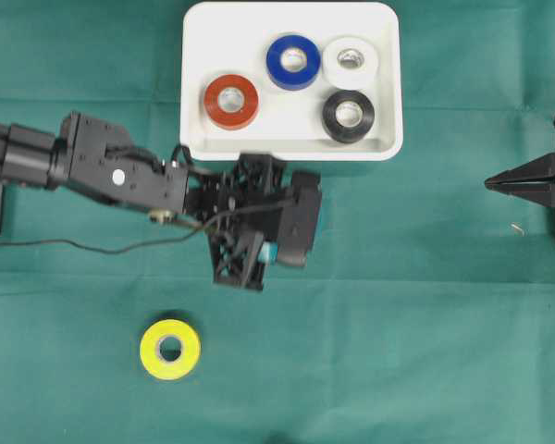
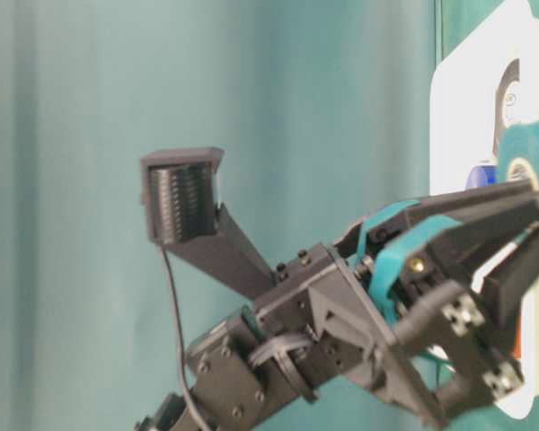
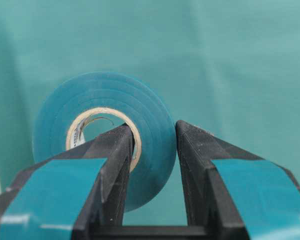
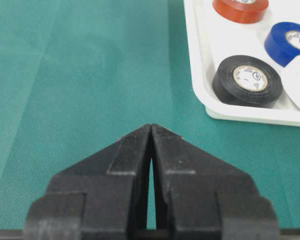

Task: Put the tape into the white case with the left arm.
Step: 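Lift the teal roll and carry it into the white case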

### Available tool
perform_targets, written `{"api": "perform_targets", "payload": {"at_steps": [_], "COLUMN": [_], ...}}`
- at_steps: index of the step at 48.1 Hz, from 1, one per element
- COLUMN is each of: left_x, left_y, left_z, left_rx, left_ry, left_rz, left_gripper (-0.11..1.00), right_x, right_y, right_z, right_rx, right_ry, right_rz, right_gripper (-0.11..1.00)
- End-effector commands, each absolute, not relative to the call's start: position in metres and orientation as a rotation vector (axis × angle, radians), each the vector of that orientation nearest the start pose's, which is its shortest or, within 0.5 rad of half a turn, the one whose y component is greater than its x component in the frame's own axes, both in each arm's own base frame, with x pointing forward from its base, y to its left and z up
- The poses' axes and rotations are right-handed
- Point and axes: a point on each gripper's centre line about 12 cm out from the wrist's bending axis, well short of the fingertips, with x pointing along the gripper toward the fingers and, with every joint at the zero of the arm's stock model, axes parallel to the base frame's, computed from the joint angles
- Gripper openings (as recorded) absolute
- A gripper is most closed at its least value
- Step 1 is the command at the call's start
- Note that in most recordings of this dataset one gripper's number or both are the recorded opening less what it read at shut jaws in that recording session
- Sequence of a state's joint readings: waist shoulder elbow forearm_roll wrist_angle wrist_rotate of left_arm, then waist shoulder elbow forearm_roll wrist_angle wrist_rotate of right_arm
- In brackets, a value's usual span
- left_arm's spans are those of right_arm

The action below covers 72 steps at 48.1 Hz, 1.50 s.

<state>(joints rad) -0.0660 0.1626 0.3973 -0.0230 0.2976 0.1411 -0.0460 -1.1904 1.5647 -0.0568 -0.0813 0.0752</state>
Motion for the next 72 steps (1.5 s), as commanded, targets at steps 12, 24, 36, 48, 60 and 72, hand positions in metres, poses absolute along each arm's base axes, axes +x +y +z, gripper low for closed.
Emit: {"api": "perform_targets", "payload": {"at_steps": [12, 24, 36, 48, 60, 72], "left_x": [0.441, 0.440, 0.436, 0.435, 0.435, 0.436], "left_y": [0.015, 0.050, 0.078, 0.083, 0.083, 0.083], "left_z": [0.187, 0.186, 0.182, 0.182, 0.182, 0.174], "left_rx": [0.224, 0.219, 0.198, 0.209, 0.213, 0.217], "left_ry": [0.798, 0.803, 0.818, 0.820, 0.820, 0.830], "left_rz": [-0.073, -0.010, 0.047, 0.052, 0.049, 0.045], "left_gripper": [0.26, 0.26, 0.26, 0.26, 0.26, 0.40], "right_x": [0.138, 0.138, 0.138, 0.138, 0.138, 0.138], "right_y": [-0.006, -0.006, -0.006, -0.006, -0.006, -0.006], "right_z": [0.154, 0.154, 0.154, 0.154, 0.154, 0.154], "right_rx": [0.024, 0.024, 0.024, 0.024, 0.024, 0.024], "right_ry": [0.277, 0.279, 0.279, 0.279, 0.277, 0.277], "right_rz": [-0.044, -0.044, -0.044, -0.044, -0.044, -0.044], "right_gripper": [-0.09, -0.09, -0.09, -0.09, -0.09, -0.09]}}
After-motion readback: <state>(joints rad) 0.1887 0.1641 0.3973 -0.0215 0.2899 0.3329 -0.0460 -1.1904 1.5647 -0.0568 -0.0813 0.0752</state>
